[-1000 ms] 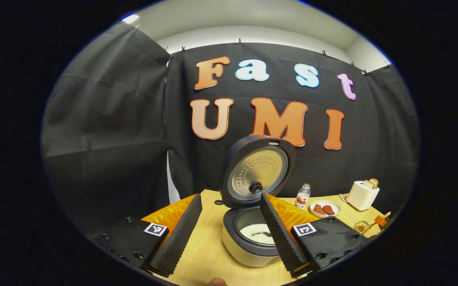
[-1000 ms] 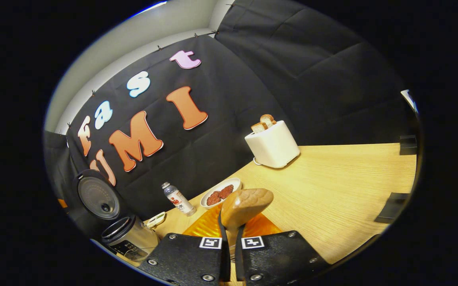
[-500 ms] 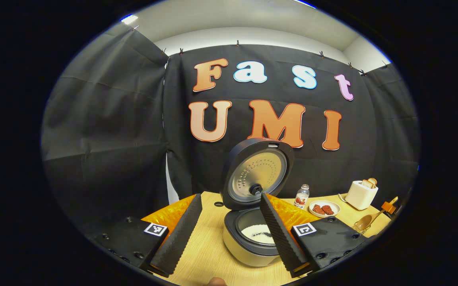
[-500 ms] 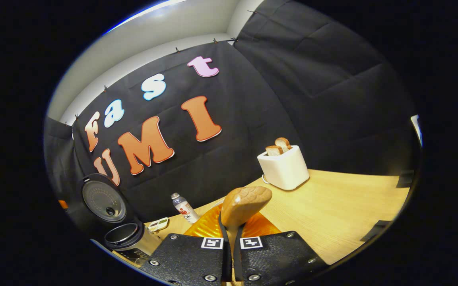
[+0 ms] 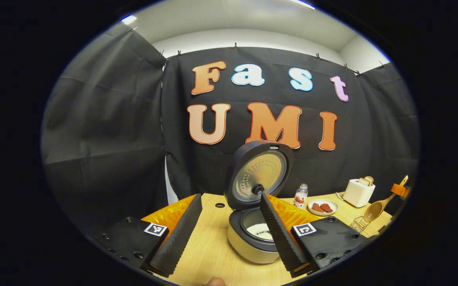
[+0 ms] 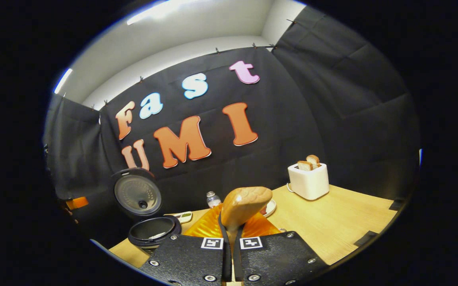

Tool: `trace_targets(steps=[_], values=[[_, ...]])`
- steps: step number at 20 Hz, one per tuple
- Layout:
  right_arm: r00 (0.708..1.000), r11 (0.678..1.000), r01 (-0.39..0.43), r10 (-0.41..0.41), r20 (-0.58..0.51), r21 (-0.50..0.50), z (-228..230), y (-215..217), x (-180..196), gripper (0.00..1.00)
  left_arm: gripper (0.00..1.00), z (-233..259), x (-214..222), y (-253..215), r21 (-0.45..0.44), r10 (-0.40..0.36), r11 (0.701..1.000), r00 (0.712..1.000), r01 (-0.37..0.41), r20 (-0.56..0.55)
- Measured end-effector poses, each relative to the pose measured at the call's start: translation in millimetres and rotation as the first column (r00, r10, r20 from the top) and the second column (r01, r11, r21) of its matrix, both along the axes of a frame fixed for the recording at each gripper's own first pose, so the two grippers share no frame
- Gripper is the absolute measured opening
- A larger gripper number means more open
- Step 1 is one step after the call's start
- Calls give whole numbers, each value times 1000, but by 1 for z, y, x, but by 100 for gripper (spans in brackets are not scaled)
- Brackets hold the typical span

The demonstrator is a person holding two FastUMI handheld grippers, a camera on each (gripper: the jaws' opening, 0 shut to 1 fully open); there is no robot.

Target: Close the left gripper, press the button to open the rice cooker; take a wooden spoon from the chopstick holder with the right hand, scoop a spoonful of rice and pour it into the rice cooker, then put the wooden spoon back into the chopstick holder.

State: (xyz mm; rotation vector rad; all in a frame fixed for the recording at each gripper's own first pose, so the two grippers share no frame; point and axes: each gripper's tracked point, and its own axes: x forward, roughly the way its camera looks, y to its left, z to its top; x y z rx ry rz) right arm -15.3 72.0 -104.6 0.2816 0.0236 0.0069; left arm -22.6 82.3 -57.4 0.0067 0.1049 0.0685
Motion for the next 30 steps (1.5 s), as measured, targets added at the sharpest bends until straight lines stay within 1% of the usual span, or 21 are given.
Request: trace_targets(steps=[2, 4, 7, 9, 13, 14, 15, 16, 18, 20, 21, 22, 23, 24, 25, 26, 27, 29, 30], values=[[999, 996, -34, 31, -31, -83, -12, 24, -5, 1, 99, 9, -3, 4, 3, -4, 1000, 1000, 4, 16], [995, 982, -59, 44, -84, -179, -30, 41, -7, 1, 100, 16, -5, 5, -9, -16, 1000, 1000, 16, 27], [988, 942, -66, 15, -157, -330, -56, 49, -9, 1, 99, 21, -9, 9, -28, -28, 999, 999, 30, 41], [984, 905, -61, -17, -179, -421, -70, 52, -8, 1, 97, 19, -11, 12, -28, -34, 999, 999, 35, 42], [967, 840, -114, -29, -253, -531, -104, 66, -8, 1, 97, 18, -9, 23, -6, -15, 1000, 999, 15, 37], [960, 831, -129, -34, -279, -541, -115, 66, -10, 1, 98, 17, -7, 24, -7, -12, 1000, 999, 13, 32], [949, 830, -143, -40, -314, -539, -127, 67, -11, 1, 99, 17, -5, 25, -11, -12, 1000, 999, 12, 30], [934, 837, -165, -37, -355, -522, -140, 66, -14, 1, 97, 18, -2, 27, -13, -6, 1000, 1000, 7, 29], [923, 862, -194, -1, -385, -467, -147, 72, -18, 1, 99, 21, 2, 32, -9, 9, 1000, 999, -9, 37], [922, 905, -170, 7, -387, -390, -145, 67, -22, 2, 98, 20, 4, 35, -5, 20, 1000, 999, -20, 43], [921, 927, -156, 12, -390, -340, -145, 67, -21, 1, 98, 20, 6, 35, -9, 19, 1000, 999, -19, 43], [921, 952, -148, 34, -388, -268, -144, 69, -21, 1, 98, 18, 6, 34, -15, 18, 1000, 999, -17, 40], [915, 971, -156, 74, -397, -179, -146, 76, -22, 1, 98, 17, 7, 32, -19, 14, 1000, 999, -14, 37], [908, 981, -168, 117, -403, -93, -149, 84, -24, 2, 98, 15, 9, 30, -20, 13, 1000, 999, -12, 35], [913, 986, -158, 127, -387, -50, -147, 87, -23, 1, 97, 17, 10, 28, -19, 10, 1000, 999, -9, 37], [912, 988, -156, 139, -386, -12, -150, 87, -20, 1, 99, 15, 9, 26, -17, 8, 1000, 999, -8, 37], [916, 990, -143, 139, -375, 19, -150, 88, -16, 1, 98, 15, 9, 24, -14, 5, 1000, 999, -5, 36], [920, 988, -124, 148, -364, 91, -150, 89, -13, 1, 98, 12, 11, 20, -10, -2, 1000, 999, 3, 33], [916, 982, -121, 168, -364, 147, -154, 94, -11, 1, 97, 10, 11, 18, -12, -5, 1000, 1000, 5, 29]])
